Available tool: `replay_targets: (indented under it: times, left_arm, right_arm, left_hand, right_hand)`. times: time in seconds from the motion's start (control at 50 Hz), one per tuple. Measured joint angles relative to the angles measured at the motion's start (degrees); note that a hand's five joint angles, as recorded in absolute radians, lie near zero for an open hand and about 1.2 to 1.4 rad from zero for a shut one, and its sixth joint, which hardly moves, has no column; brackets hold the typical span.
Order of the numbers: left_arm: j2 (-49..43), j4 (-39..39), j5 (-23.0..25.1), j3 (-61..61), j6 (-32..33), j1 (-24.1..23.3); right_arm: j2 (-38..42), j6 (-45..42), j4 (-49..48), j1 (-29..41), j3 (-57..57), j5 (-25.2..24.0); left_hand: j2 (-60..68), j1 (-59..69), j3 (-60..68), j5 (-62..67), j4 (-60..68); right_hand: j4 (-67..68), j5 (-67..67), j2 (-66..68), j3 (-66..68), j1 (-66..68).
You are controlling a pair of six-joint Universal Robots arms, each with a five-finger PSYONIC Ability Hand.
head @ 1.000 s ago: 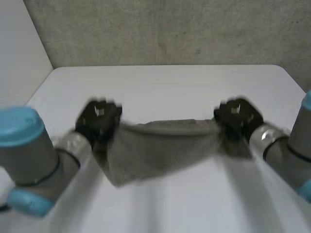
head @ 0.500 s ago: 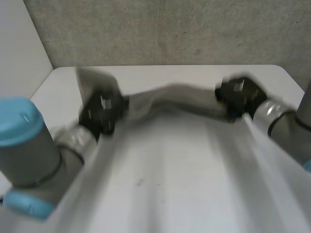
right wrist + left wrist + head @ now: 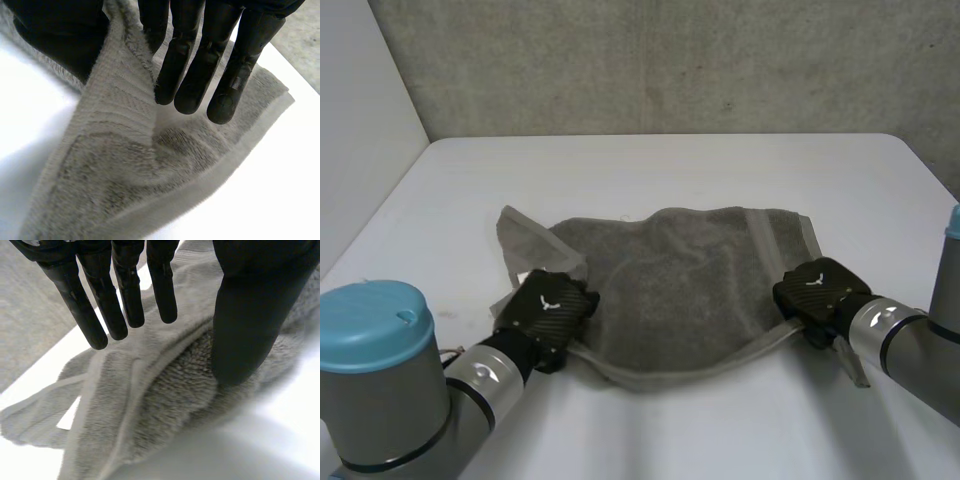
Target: Fold the towel.
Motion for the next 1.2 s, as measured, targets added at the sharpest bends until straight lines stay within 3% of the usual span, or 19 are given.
replay_targets:
  times: [0.18,0.42,0.64,0.86,1.1,1.2]
  left_arm:
    - [0.75,1.65,1.18,-0.33,0.54,4.55]
    - [-0.23,0.48,15.22,-0.58,7.41,13.88]
    - [-0.22,-1.97,18.53,-3.81,11.57,19.26]
    - [-1.86,-2.33,22.34,-5.32,11.27,21.20]
    - [-6.25,-1.73,22.74,-4.71,10.96,20.59]
    - [-7.87,-1.65,22.60,-3.77,10.38,19.99]
  right_arm:
    - [-0.06,-0.01,-0.85,-1.99,0.47,-0.14]
    - [0.11,-0.02,-1.73,-2.07,0.81,-0.15]
    - [0.36,-0.02,-2.92,-2.61,0.88,-0.07]
    - [1.16,0.46,-3.53,-3.02,0.61,0.00]
    - [1.68,1.15,-3.59,-3.02,0.46,0.03]
    - [1.64,1.15,-3.65,-3.01,0.56,0.08]
  left_hand:
    - [-0.43,-0.41,-0.39,-0.48,-0.40]
    - [0.42,0.16,0.38,0.09,0.38]
    - [2.67,2.53,2.65,2.33,2.73]
    - [7.60,7.50,7.60,7.34,7.70]
    - [7.72,7.60,7.69,7.54,7.78]
    - [23.77,22.69,23.05,22.80,23.14]
  right_hand:
    - [0.00,0.00,0.00,0.00,0.01]
    - [0.00,0.00,0.00,0.00,0.00]
    - [0.00,0.00,0.00,0.00,0.01]
    - [0.00,0.01,0.00,0.00,0.01]
    - [0.00,0.01,0.00,0.00,0.00]
    - [0.00,0.02,0.00,0.00,0.02]
